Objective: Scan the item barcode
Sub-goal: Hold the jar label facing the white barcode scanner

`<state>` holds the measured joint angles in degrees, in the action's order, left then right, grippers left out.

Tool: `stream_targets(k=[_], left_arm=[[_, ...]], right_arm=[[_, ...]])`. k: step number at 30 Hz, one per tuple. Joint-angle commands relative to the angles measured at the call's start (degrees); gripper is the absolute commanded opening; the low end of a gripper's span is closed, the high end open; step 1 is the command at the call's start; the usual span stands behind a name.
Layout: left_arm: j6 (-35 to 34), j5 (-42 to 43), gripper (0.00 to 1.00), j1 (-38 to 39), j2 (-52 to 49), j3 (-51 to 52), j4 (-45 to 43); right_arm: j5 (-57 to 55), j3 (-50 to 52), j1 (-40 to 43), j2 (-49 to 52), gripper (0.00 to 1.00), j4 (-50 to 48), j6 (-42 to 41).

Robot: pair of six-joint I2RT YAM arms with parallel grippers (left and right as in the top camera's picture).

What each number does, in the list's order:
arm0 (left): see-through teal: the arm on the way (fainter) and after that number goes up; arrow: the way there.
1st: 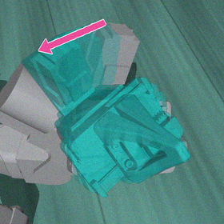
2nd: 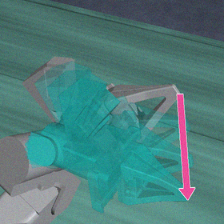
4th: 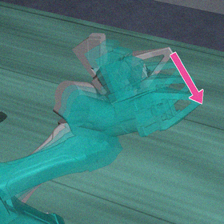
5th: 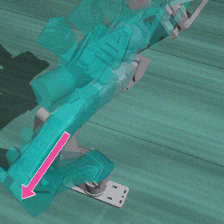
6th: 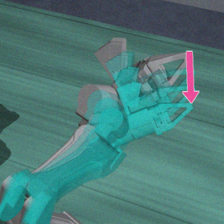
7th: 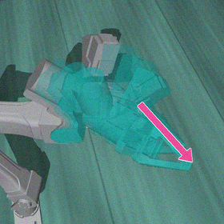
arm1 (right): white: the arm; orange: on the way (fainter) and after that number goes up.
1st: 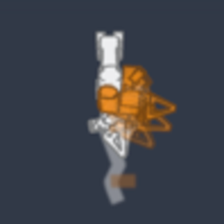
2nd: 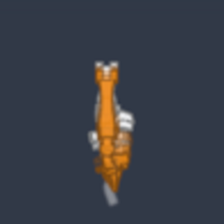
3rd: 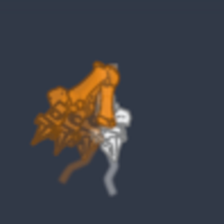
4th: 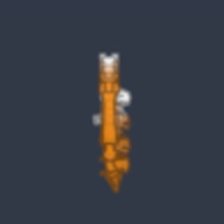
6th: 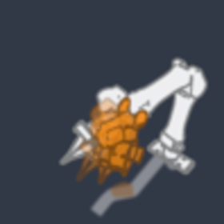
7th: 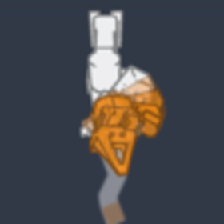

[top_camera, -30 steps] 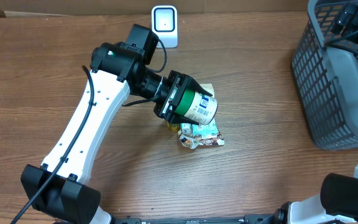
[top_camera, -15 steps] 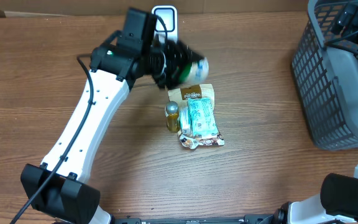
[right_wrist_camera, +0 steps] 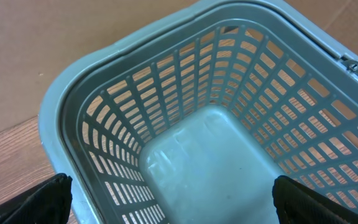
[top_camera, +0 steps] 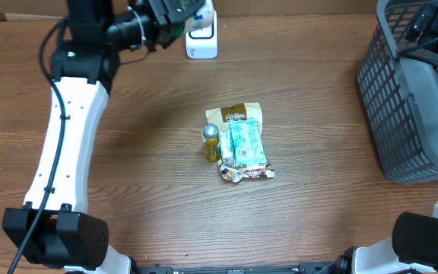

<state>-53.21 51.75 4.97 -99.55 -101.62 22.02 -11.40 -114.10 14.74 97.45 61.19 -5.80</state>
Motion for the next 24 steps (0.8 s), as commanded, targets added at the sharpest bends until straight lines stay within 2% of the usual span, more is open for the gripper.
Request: stream_targets(k=[1,7,11,16,24], left_arm=[[10.3,-4.6,0.04,1.5,0.2,-2.6,1.9],[23.4,-35.6,0.04,7.4,-0.3,-2.6,5.4],[29.8,-47.1,0.04,11.5,-1.4,-2.6,2.8],[35.1,-50.8,0.04,14.0,-5.9,-2.6,-4.3],[35.5,-50.9,0.05,12.7,-16.8,-2.6,-15.9]], right_arm=[[-0.6,-1.0,0.0,-0.5,1.00,-0.2,-0.2],[-0.6,-1.0,0.0,-0.5,1.00,-0.2,-0.2],[-0.6,-1.0,0.0,-0.5,1.00,-0.2,-0.2],[-0.6,-1.0,0.0,-0.5,1.00,-0.2,-0.2],[-0.6,-1.0,0.0,-0.5,1.00,-0.2,-0.2]])
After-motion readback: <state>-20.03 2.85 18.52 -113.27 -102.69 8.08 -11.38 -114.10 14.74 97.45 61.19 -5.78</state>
